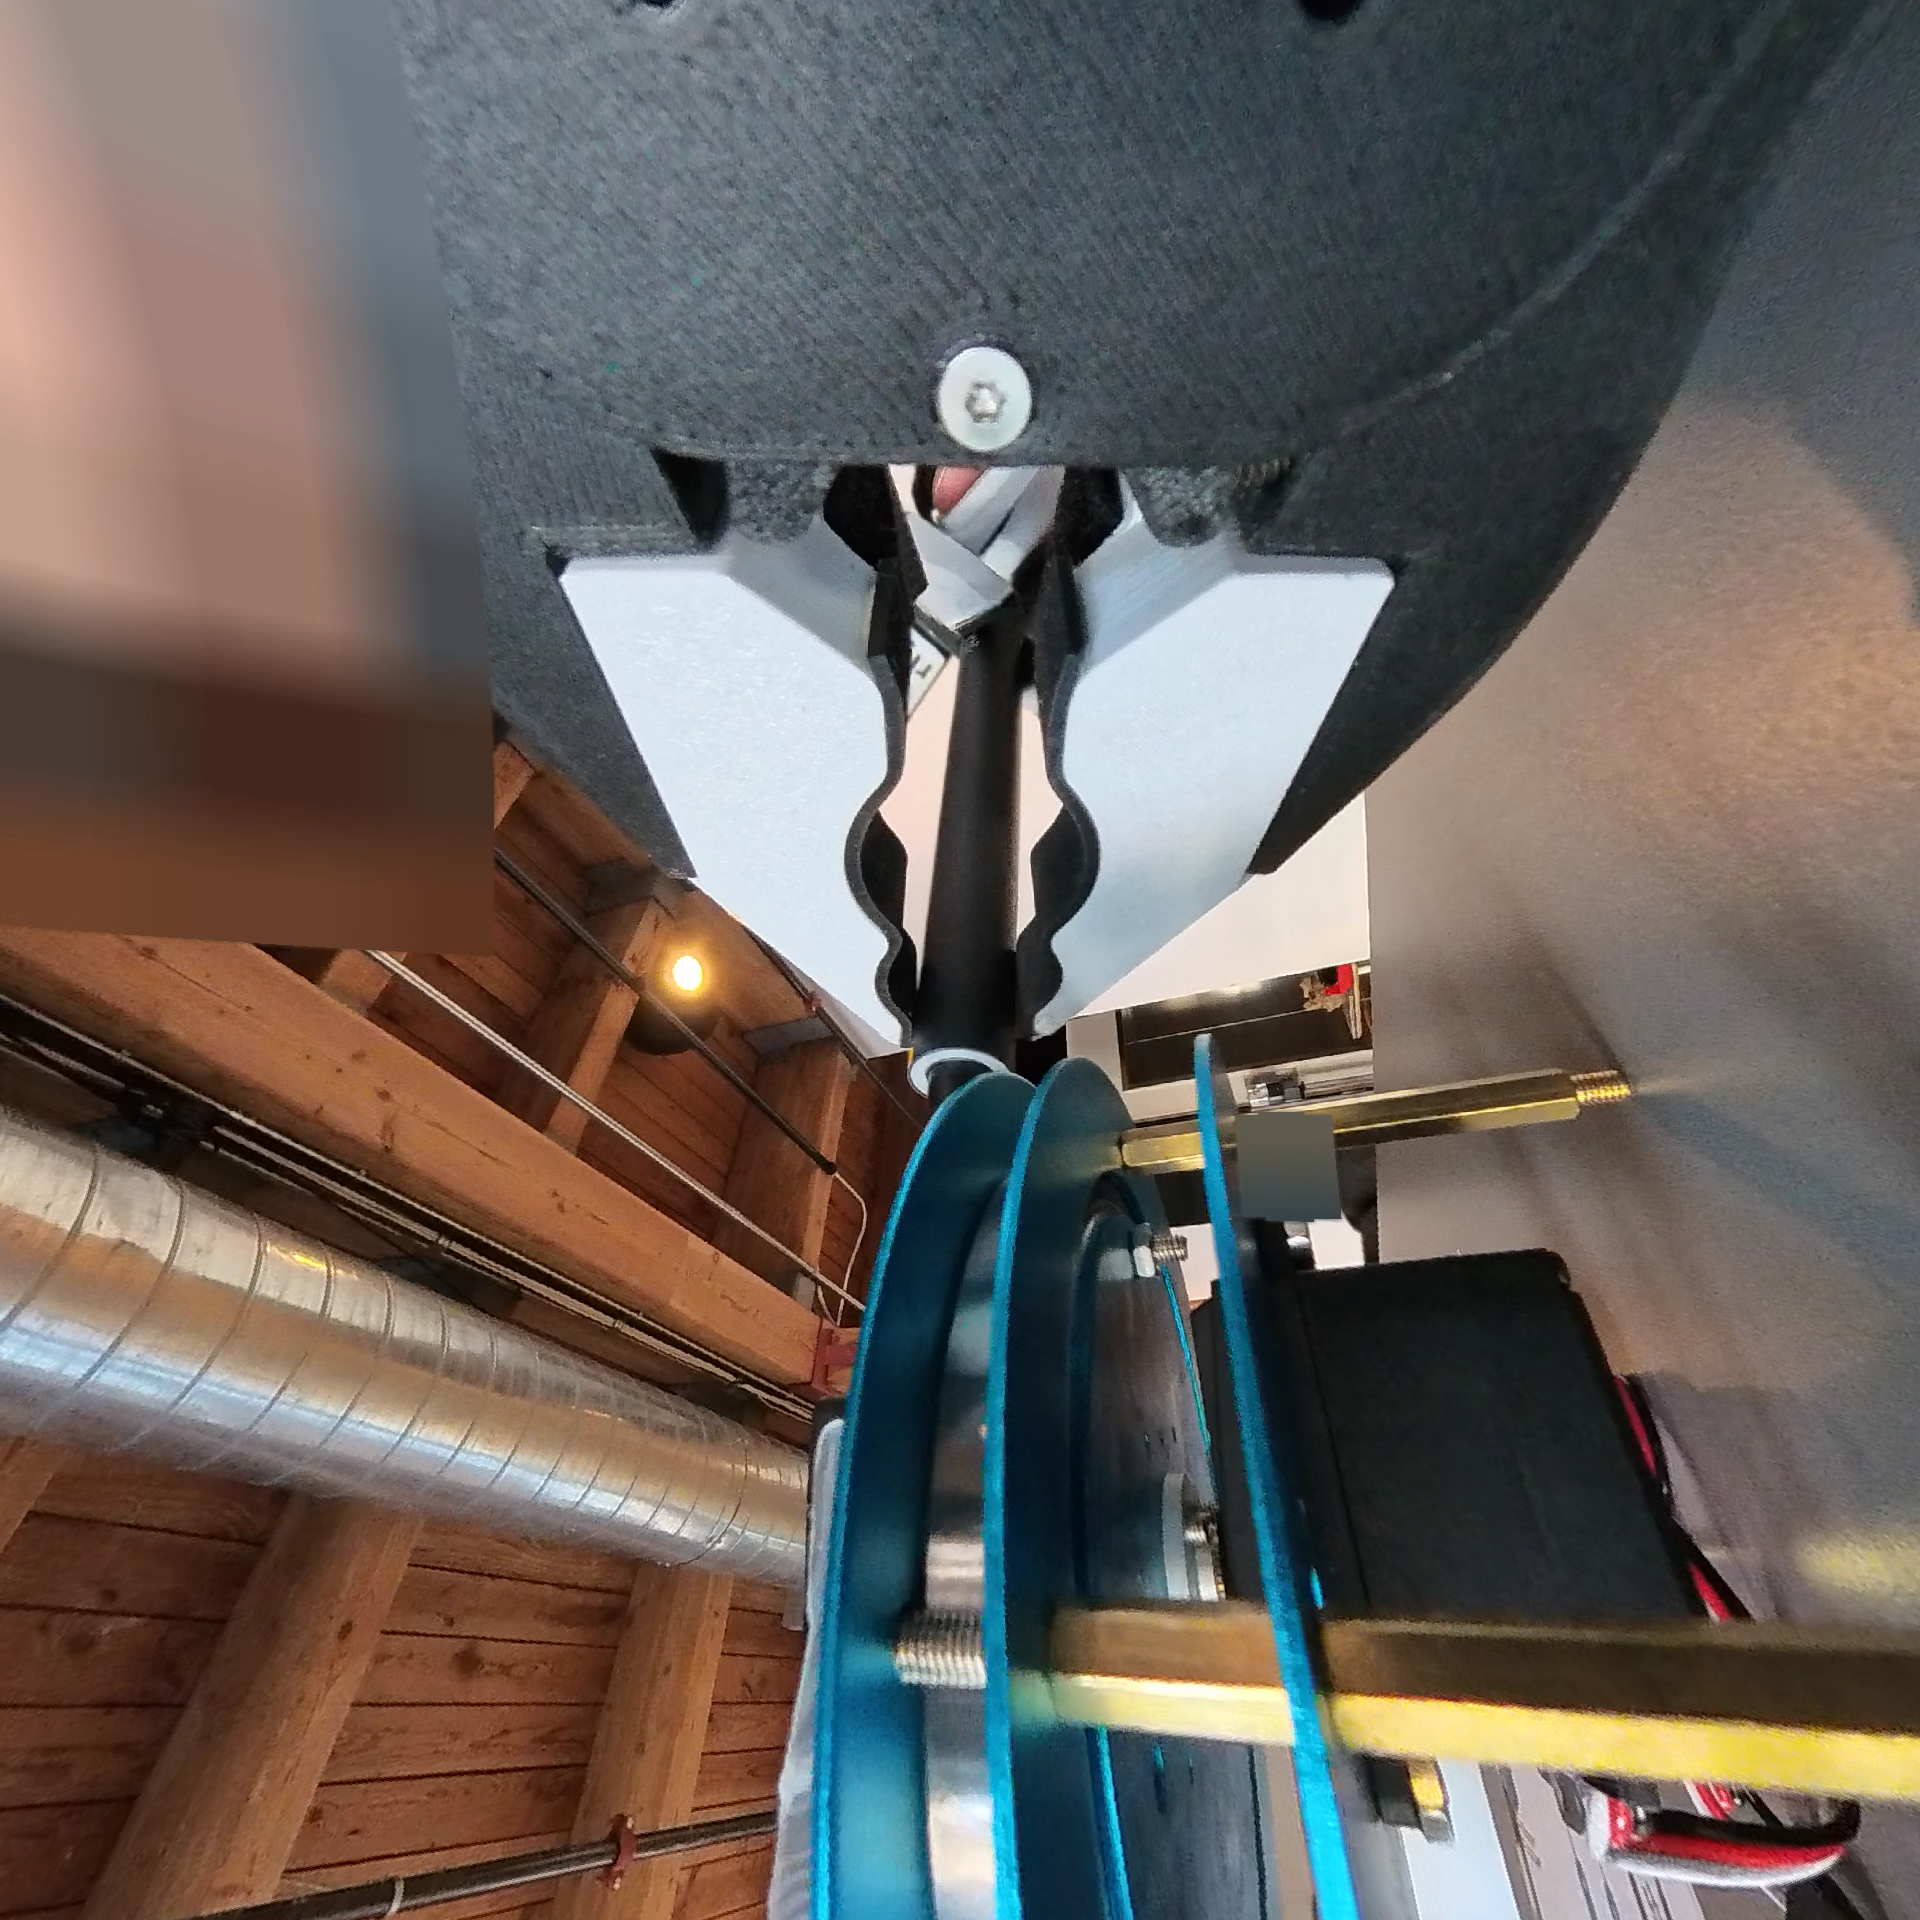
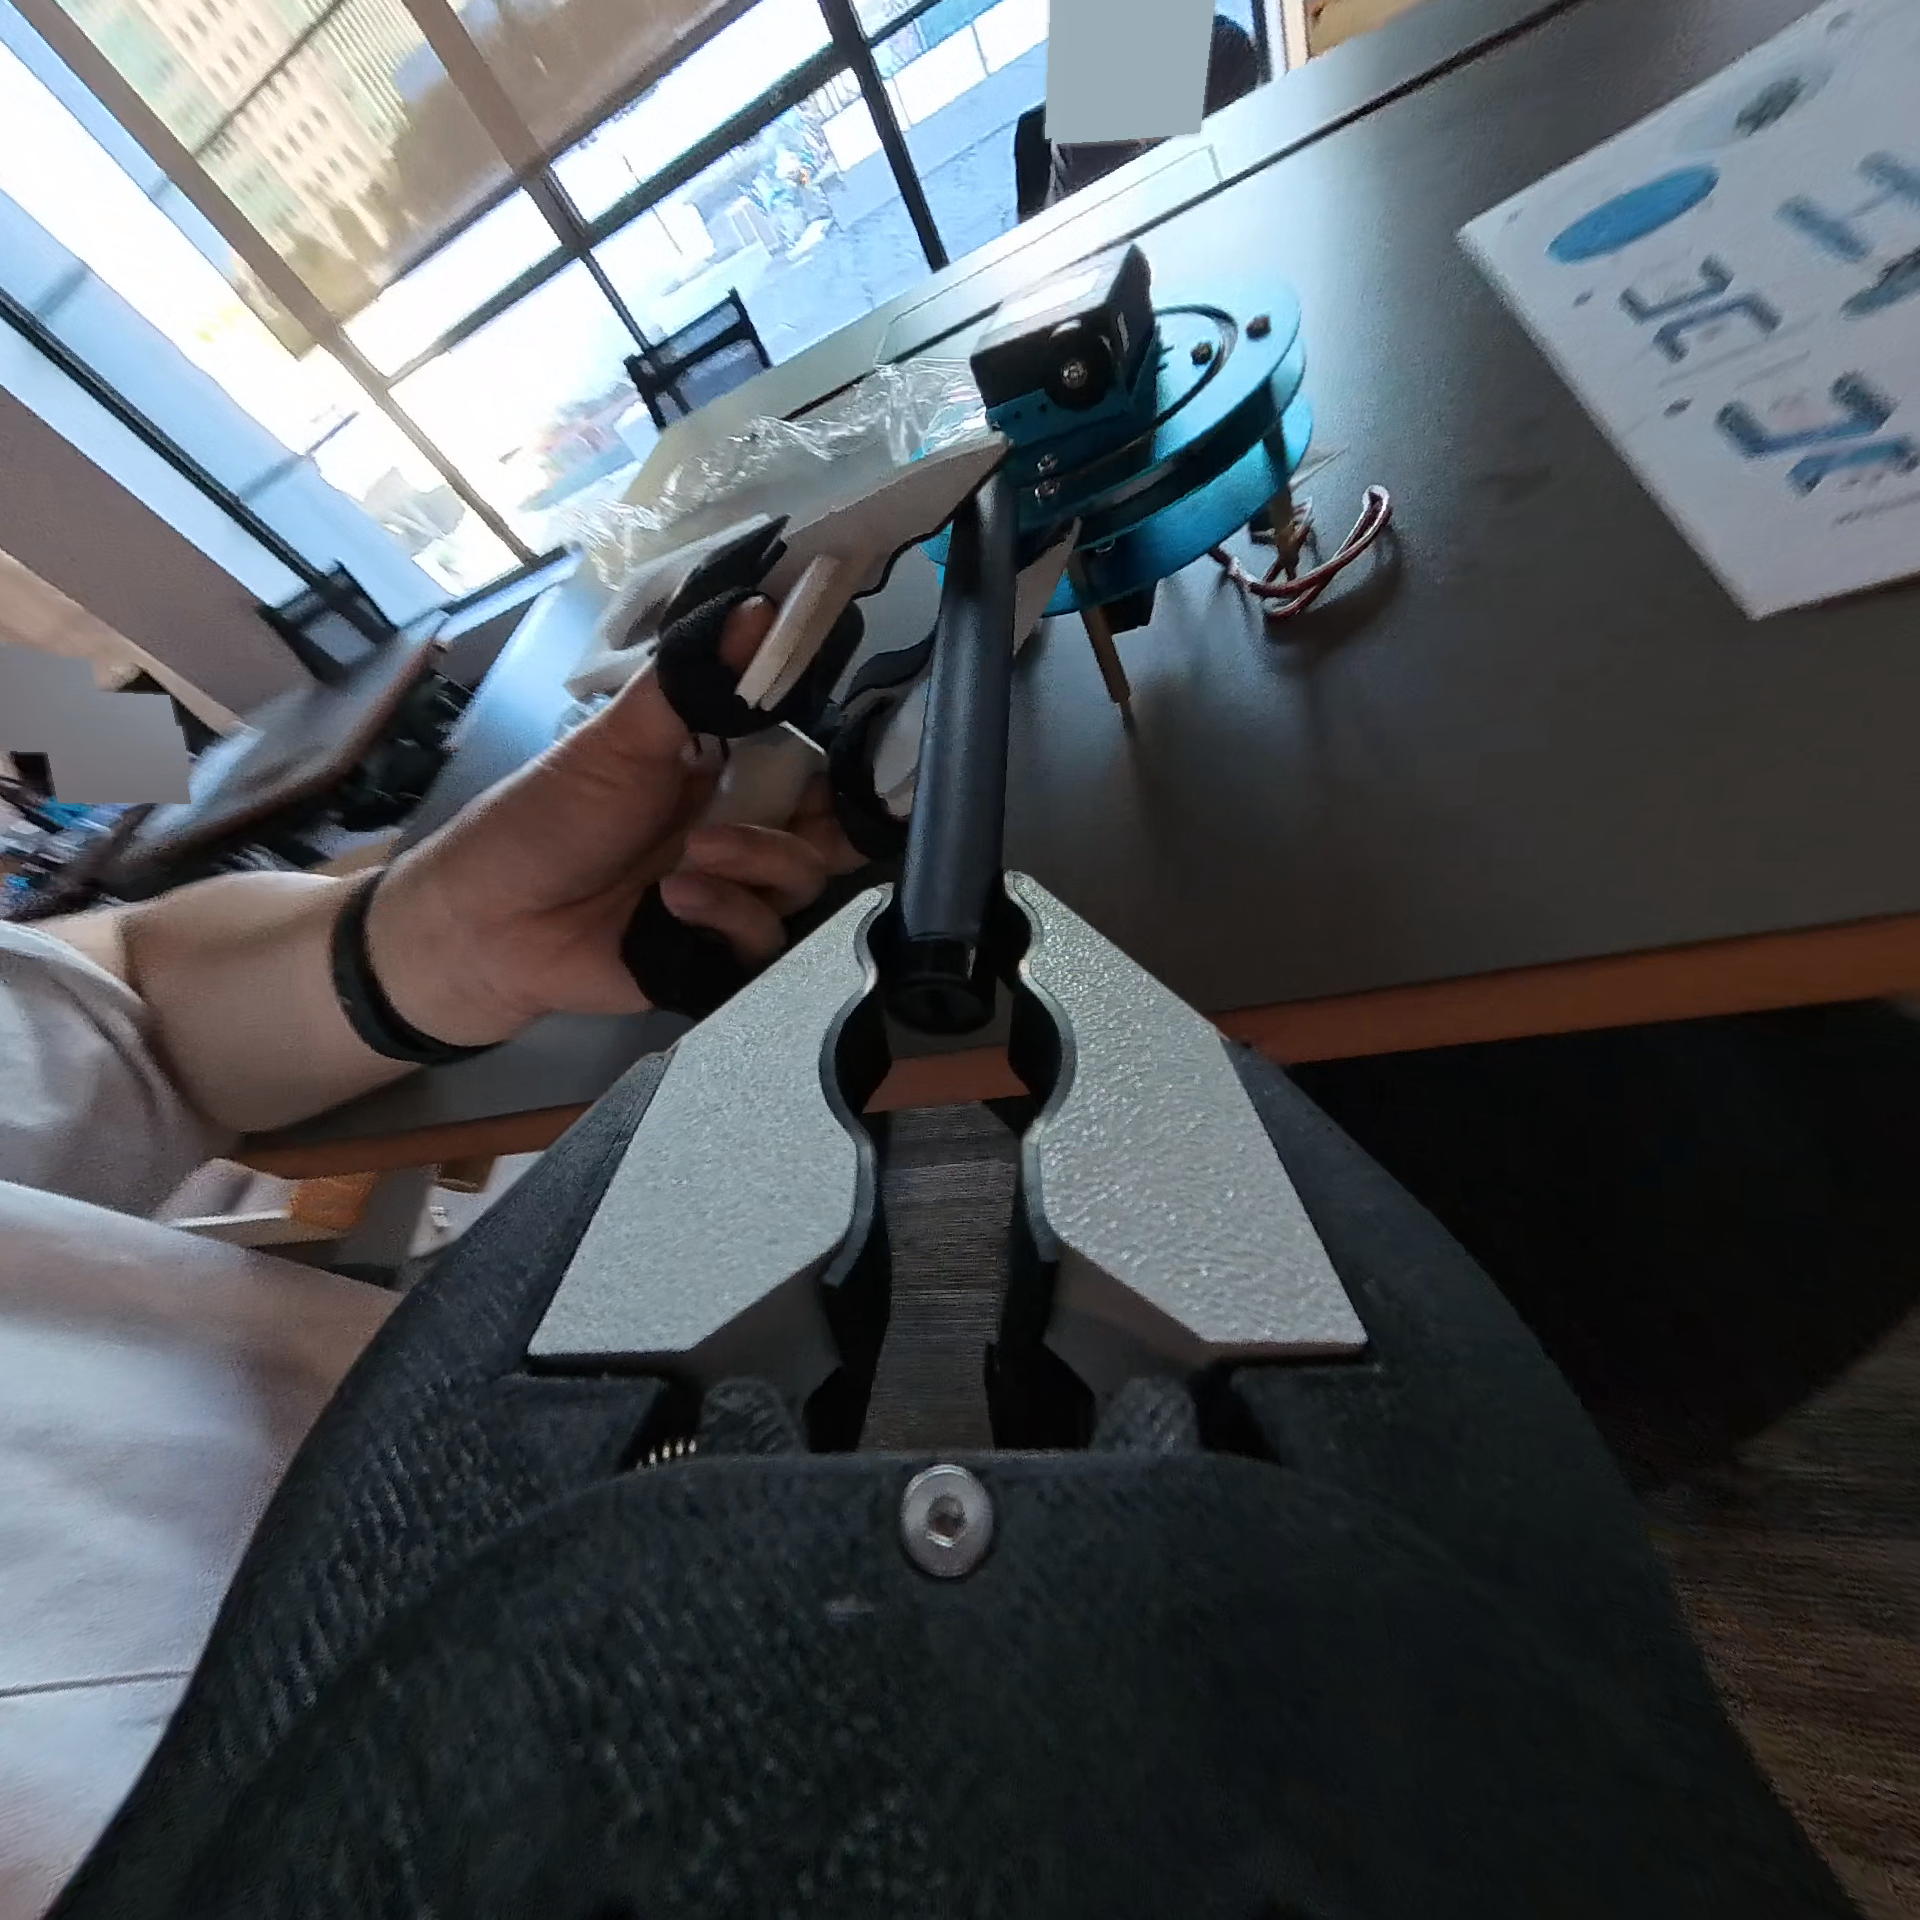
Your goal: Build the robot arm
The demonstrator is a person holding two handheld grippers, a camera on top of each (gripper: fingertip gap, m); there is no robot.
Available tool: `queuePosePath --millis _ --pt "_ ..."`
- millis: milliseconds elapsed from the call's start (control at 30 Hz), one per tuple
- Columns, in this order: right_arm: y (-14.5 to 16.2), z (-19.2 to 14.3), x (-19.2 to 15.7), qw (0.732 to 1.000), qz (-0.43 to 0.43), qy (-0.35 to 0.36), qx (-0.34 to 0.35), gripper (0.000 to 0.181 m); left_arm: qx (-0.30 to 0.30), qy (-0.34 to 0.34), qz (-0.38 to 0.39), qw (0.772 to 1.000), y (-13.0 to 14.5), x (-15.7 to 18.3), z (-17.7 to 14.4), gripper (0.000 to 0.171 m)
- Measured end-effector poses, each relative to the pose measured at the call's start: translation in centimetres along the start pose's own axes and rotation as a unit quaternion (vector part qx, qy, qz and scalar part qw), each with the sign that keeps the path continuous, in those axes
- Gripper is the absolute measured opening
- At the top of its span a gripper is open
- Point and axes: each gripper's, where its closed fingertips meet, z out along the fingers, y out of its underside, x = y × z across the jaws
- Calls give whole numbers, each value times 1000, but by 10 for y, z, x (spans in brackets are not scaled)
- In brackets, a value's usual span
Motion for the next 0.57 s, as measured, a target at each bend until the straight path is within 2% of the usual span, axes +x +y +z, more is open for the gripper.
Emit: queuePosePath --millis 133,267,567 --pt "1 0 -3 995 82 -51 0 17 1 -1 0 1000 -1 0 0 16" --pt "-2 -1 -5 980 168 -108 0 16 1 -1 0 1000 -1 0 -1 16" --pt "-7 -3 -6 943 276 -185 2 17 4 -2 0 1000 -2 0 -1 16"
